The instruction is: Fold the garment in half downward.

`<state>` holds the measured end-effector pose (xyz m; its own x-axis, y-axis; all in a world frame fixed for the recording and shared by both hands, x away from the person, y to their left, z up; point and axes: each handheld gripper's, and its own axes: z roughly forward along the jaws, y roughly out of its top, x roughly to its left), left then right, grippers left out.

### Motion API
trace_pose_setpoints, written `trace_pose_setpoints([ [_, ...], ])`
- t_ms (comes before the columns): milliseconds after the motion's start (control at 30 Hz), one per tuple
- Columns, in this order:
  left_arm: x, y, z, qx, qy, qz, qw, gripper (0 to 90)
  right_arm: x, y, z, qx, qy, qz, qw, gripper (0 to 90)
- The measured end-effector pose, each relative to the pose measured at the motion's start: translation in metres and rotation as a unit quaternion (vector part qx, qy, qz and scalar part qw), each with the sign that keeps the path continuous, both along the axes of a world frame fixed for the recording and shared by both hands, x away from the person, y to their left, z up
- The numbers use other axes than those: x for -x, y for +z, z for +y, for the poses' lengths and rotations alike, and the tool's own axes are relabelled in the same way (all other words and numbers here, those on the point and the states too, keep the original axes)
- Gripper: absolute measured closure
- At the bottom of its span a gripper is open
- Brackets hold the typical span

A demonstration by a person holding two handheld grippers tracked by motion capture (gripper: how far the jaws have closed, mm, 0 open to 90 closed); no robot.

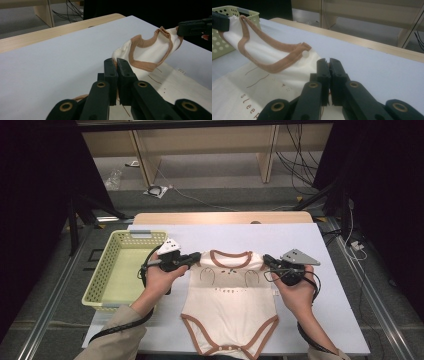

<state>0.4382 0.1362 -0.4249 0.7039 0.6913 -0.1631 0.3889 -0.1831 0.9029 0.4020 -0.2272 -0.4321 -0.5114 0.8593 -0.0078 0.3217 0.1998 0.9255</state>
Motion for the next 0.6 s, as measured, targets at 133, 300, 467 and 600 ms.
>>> trace_pose_setpoints([
  [133,0.0011,0.0002,0.0003,0.0,-0.001,0.001,1.0,86.5,0.0016,-0.0001,-0.0005,0.001,0.002,0.001,1.0,88.0],
  [300,0.0026,0.0001,0.0002,-0.001,-0.003,0.002,1.0,86.4,0.0031,-0.0007,-0.001,0.0,0.003,0.002,1.0,88.0],
  [467,0.0039,-0.0001,0.0005,-0.003,-0.004,0.001,1.0,86.4,0.0053,-0.001,-0.0008,0.0,0.004,0.002,1.0,88.0],
  [600,0.0055,-0.0002,0.0003,-0.003,-0.006,0.002,1.0,86.4,0.0071,-0.001,-0.0009,0.001,0.006,0.003,1.0,88.1],
])
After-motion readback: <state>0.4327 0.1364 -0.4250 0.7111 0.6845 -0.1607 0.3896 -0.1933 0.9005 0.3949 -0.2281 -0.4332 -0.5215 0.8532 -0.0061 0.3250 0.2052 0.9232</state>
